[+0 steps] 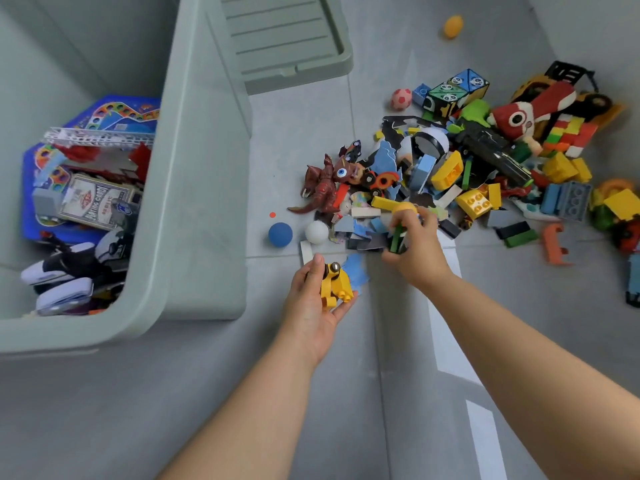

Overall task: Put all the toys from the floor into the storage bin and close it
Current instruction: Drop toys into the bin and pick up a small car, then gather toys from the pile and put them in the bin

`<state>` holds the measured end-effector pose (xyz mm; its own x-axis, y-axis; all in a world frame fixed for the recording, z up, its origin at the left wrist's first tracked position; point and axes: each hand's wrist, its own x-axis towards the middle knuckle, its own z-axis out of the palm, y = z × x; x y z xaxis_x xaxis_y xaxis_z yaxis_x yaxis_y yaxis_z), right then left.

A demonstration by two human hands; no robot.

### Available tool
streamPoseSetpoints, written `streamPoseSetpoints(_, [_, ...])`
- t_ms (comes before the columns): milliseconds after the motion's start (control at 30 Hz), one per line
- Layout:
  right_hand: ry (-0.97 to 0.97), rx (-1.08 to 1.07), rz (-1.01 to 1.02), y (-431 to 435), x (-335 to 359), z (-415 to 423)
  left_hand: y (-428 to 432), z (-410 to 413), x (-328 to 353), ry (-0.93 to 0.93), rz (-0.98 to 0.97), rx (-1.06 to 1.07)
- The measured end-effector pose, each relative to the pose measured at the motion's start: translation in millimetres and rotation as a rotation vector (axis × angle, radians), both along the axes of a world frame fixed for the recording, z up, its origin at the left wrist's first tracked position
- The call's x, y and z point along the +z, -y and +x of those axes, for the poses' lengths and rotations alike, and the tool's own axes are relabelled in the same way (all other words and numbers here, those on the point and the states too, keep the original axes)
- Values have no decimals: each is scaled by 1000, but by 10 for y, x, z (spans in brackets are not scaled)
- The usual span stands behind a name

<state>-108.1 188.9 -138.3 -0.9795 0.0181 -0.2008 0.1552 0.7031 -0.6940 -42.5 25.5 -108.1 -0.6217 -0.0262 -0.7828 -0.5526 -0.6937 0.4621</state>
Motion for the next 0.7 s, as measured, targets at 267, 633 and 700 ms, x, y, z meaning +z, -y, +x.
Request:
streamPoseSetpoints(267, [-290,135,-169,229,1014,420,-193,-175,450,-138,34,-68])
streamPoseSetpoints(633, [-349,523,-254,1487,2739,203,848,-213,2346,-491,-131,277])
streamPoseSetpoints(700, [-273,556,-328,1911,2798,133,1273,-167,2456,-474,-267,326])
